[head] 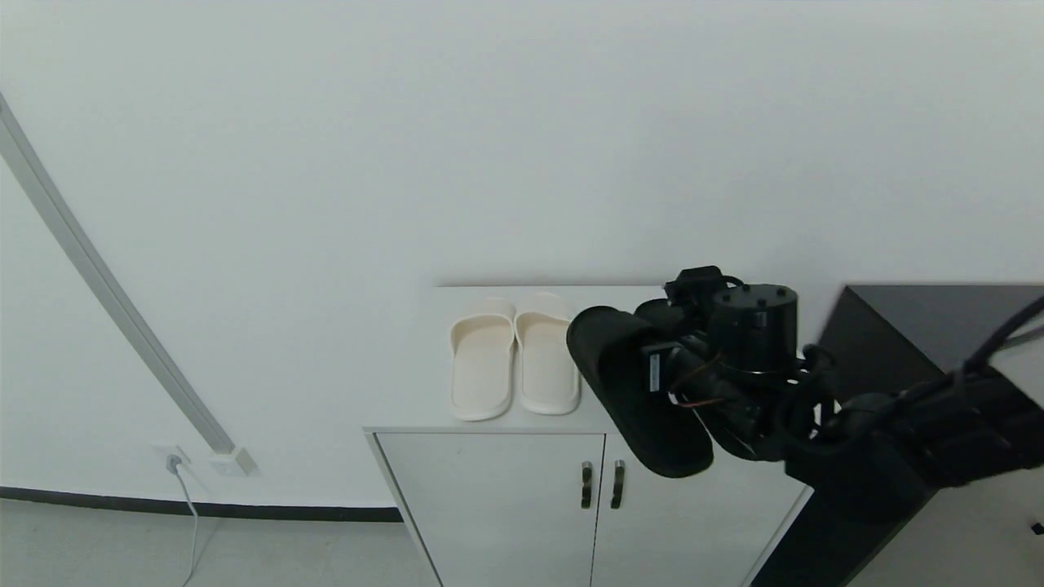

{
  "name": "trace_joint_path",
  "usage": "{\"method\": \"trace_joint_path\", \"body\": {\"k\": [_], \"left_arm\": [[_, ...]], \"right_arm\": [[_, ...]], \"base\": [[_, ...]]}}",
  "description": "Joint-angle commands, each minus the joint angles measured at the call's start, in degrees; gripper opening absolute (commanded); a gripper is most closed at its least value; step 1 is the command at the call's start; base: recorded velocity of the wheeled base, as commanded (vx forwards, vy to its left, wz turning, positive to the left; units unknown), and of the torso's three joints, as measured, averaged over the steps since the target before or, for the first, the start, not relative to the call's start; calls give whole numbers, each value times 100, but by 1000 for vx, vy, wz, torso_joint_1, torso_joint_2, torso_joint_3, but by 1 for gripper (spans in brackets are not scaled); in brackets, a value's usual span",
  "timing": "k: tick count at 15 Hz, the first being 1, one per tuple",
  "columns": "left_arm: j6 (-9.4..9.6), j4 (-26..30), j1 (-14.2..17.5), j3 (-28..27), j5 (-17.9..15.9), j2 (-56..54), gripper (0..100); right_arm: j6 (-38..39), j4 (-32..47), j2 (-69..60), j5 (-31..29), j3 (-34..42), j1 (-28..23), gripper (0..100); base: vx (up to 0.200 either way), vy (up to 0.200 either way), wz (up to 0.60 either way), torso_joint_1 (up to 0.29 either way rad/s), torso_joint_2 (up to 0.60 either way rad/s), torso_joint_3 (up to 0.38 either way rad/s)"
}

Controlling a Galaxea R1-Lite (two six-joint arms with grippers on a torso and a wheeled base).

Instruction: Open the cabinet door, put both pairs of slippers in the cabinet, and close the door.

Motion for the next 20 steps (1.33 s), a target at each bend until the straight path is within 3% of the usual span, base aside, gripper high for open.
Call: {"method": "trace_joint_path", "body": {"k": [1,10,18,20], "left_arm": [[-15,0,0,9,-2,-1,0],[-33,0,0,9,-2,-1,0],[-24,0,-9,1,-2,-1,0],[-15,0,-9,1,-2,-1,0]], "right_arm": [[-75,-110,-1401,1166,1148,279,0],[-418,-5,-2280,2036,2133,727,0],[-409,-23,-2262,2062,2300,718,0],[-409,-23,-2236,2062,2326,718,0]], "base": [[0,0,0,0,0,0],[0,0,0,0,0,0],[0,0,0,0,0,0],[-200,0,0,5,5,2]]}}
